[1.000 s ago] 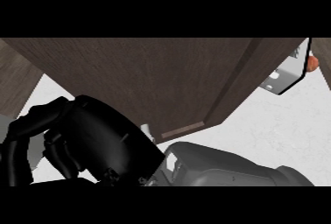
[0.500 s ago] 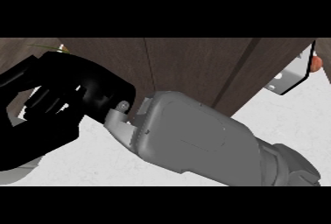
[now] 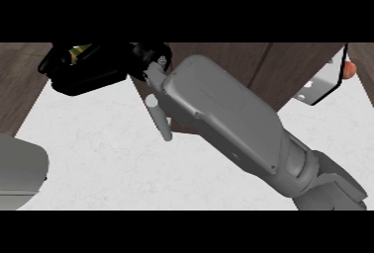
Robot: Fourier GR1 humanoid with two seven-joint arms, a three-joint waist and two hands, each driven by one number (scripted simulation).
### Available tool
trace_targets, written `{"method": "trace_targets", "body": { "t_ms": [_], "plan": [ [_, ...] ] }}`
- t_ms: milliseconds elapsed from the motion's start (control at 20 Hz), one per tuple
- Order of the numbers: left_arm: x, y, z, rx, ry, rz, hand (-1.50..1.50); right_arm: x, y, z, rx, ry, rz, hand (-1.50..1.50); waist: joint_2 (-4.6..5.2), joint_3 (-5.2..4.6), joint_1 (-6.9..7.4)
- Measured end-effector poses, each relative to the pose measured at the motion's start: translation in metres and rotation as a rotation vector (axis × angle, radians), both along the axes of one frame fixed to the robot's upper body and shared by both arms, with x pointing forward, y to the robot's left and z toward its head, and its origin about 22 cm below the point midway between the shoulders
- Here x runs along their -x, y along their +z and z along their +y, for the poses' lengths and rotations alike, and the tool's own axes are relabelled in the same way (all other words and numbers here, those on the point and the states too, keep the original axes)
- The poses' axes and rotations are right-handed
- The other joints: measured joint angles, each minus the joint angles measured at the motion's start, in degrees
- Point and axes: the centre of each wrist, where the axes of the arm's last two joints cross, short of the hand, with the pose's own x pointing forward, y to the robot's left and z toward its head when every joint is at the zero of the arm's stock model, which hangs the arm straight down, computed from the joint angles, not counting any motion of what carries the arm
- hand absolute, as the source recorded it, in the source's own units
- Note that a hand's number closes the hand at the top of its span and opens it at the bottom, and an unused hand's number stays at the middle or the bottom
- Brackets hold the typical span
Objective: Pick up the wine, place it into the cabinet and close the cabinet
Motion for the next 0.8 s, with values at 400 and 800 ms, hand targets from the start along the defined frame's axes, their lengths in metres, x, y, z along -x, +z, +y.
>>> {"method": "trace_targets", "body": {
  "t_ms": [400, 800],
  "plan": [
    [-0.002, 0.005, 0.000, -0.001, -0.014, -0.001, -1.50, -0.013, -0.018, -0.005, -0.053, 0.014, -0.054, 1.50, -1.67, -0.81, 0.01],
    [-0.006, 0.007, -0.012, 0.032, -0.074, 0.002, -1.50, -0.016, -0.024, -0.009, -0.119, 0.059, -0.076, 1.50, -1.83, -1.75, -0.40]
  ]
}}
